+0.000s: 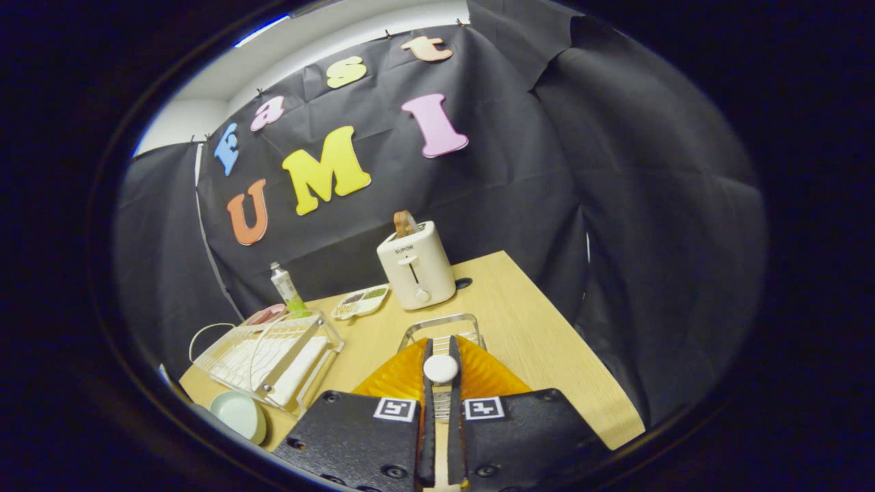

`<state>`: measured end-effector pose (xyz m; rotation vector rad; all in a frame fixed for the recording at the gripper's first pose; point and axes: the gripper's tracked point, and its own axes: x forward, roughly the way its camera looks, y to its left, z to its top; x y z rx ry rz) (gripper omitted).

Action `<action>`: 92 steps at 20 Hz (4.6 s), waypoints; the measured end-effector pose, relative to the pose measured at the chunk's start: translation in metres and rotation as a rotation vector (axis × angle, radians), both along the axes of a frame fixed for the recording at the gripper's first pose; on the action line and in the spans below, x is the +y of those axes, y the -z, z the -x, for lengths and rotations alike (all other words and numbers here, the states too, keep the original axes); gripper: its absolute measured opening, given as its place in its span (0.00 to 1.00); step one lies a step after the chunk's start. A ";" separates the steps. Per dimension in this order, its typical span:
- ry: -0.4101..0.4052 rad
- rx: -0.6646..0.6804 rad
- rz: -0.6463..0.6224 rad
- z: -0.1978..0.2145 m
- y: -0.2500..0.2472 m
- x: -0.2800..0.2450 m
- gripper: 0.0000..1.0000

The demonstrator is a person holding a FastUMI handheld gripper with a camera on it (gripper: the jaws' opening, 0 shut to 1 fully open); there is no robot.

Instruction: Take the plate from the dish rack, then take the spoon from the basket and place it into the plate.

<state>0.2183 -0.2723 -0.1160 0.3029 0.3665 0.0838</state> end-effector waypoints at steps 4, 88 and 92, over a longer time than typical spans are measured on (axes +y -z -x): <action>0.028 -0.023 0.030 0.013 -0.032 -0.008 0.09; 0.076 -0.388 0.311 0.230 -0.118 0.329 1.00; 0.106 -0.383 0.289 0.226 -0.116 0.322 1.00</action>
